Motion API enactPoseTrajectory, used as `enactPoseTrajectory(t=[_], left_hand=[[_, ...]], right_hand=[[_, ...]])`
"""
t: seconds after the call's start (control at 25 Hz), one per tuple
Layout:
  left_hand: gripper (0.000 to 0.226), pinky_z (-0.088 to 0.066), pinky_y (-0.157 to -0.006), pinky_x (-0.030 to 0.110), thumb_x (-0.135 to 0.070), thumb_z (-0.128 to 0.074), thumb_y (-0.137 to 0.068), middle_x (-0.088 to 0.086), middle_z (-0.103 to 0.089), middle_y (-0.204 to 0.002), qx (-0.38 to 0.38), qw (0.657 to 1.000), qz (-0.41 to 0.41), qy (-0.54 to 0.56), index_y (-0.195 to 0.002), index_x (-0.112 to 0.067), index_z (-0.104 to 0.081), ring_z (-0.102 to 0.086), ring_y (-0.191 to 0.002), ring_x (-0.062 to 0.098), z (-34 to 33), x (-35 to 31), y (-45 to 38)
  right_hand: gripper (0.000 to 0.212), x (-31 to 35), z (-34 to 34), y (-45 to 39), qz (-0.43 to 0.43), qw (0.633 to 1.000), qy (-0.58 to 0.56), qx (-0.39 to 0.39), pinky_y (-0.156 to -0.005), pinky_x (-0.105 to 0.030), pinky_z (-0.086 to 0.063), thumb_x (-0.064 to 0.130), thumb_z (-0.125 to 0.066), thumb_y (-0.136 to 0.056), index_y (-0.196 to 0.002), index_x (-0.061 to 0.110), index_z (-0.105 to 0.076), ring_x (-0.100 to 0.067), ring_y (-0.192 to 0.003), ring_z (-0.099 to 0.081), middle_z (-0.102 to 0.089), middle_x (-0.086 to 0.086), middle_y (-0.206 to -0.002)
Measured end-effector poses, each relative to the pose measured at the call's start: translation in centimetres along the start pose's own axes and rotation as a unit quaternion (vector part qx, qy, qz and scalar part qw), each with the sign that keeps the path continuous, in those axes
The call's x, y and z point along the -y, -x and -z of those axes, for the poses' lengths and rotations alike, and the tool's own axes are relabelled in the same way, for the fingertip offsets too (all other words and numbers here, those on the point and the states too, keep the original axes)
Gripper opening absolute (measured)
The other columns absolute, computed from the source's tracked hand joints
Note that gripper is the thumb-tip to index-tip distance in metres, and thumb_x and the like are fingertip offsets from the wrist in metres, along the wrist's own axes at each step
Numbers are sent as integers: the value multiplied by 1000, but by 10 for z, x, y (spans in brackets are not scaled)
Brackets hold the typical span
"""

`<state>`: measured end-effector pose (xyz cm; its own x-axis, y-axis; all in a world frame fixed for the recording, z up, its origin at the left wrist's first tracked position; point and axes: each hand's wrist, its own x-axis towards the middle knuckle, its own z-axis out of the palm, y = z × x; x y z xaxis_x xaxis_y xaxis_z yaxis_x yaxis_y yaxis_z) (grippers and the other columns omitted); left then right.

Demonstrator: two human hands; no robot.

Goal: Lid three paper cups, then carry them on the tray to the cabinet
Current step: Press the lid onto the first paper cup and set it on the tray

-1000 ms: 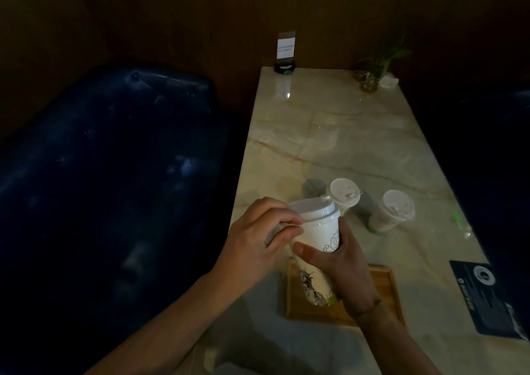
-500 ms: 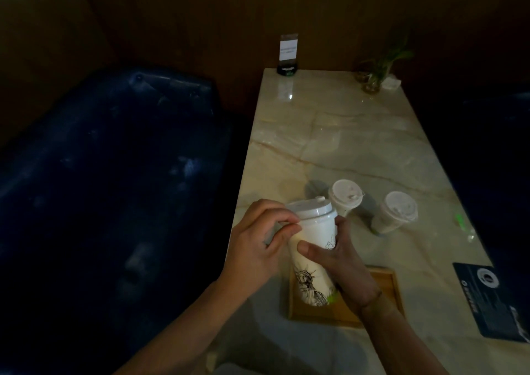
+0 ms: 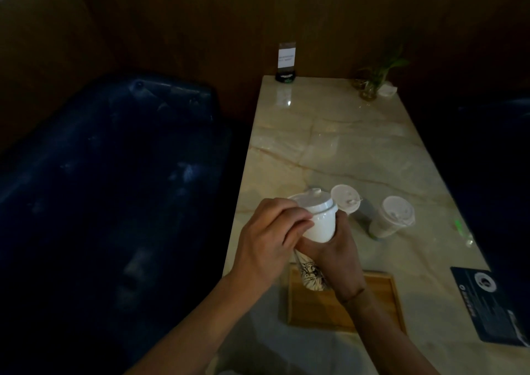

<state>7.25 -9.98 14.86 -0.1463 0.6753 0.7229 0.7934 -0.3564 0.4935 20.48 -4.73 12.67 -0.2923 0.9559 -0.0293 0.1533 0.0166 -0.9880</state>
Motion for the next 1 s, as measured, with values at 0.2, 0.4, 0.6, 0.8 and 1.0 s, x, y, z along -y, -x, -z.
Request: enactPoseTrajectory(t=[0.2,0.4,0.6,0.8,1.0], left_hand=[[16,-51,-88,19,-21,-74,-86,7,-68,-96,-5,1000,0,26,-92,-6,-75,-64,-92,13,10,-9,-1],[13,-56,-84,24,-17,-75,-85,4,-69,-98,25,993,41,108,-93,-8,-75,-67,-94,10,18,-10,5],[12,-52,-86,20,-19,-75,-85,-3,-67,-100,54,984,76,149,-93,-11,-74,-65,-95,5,15,-1,17],[11,-55,-83,25,-19,-73,-87,-3,-66,-99,57,989,73,114,-94,-12,-73,-64,-93,7,7,16,20],[13,-55,-81,33,-18,-72,-87,3,-66,-97,33,996,44,71,-92,-6,-73,-63,-91,15,-7,18,10]], right_hand=[[85,7,16,10,2,997,-63,47,-73,-28,-59,38,-90,-54,-128,19,-52,-15,-99,-70,-70,-4,-115],[84,9,32,17,-37,988,-107,103,-79,-39,-60,34,-90,-56,-130,20,-53,-25,-103,-70,-71,-8,-116],[78,-4,37,19,-88,970,-158,163,-84,-43,-58,27,-86,-58,-130,21,-55,-32,-106,-68,-70,-13,-117],[92,-17,25,7,-126,964,-171,157,-86,-44,-59,23,-86,-55,-134,18,-39,-30,-107,-67,-66,-15,-119],[76,-19,12,-12,-33,989,-73,122,-76,-25,-57,8,-89,-65,-128,14,-48,-18,-103,-69,-69,-8,-115]])
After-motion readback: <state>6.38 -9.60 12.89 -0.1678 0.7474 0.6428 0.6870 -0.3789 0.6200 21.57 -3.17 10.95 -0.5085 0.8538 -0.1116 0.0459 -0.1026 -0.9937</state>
